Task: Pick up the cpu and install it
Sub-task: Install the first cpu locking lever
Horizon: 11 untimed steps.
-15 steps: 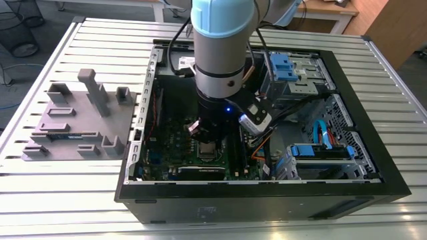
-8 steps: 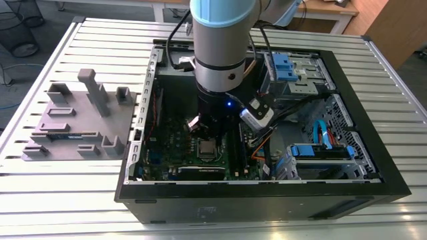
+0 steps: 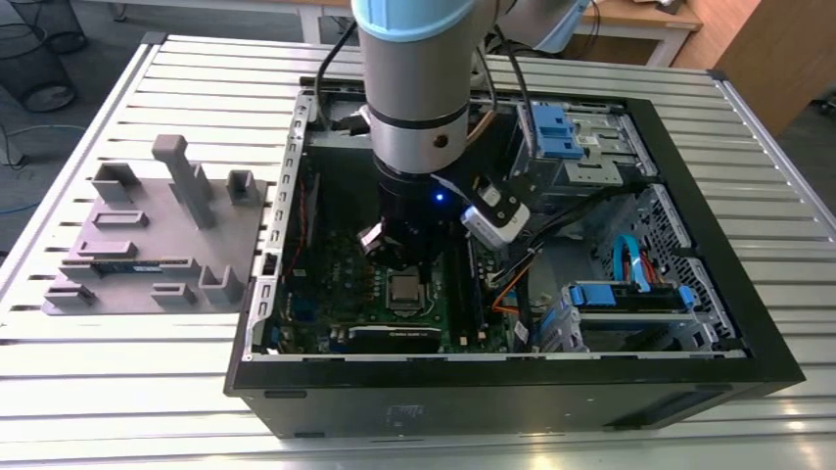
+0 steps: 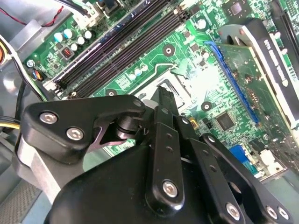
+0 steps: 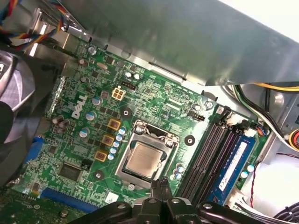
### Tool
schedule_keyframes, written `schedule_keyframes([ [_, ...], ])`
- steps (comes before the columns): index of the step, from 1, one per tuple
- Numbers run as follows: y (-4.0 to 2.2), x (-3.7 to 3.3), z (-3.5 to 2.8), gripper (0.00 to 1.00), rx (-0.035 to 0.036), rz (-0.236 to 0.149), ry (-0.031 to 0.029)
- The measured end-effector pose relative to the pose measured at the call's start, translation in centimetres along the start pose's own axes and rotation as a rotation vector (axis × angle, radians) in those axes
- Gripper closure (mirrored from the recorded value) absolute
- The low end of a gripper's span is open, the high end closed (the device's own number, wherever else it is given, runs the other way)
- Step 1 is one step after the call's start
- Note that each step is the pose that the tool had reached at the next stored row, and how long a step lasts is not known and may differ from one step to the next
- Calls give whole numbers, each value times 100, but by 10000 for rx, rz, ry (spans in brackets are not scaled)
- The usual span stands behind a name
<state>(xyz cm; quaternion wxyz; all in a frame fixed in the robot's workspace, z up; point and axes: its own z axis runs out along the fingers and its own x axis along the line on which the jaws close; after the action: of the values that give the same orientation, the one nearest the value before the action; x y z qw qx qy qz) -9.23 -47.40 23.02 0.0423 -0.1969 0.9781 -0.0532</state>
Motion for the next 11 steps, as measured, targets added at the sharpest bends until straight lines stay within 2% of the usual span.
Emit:
schedule_keyframes([
  [2, 5, 16, -14, 89, 29, 6, -66],
  [4, 3, 17, -46, 89, 43, 9, -101],
  [8, -7, 13, -124, 89, 52, 12, -123],
  [11, -8, 12, -135, 89, 50, 13, -125],
])
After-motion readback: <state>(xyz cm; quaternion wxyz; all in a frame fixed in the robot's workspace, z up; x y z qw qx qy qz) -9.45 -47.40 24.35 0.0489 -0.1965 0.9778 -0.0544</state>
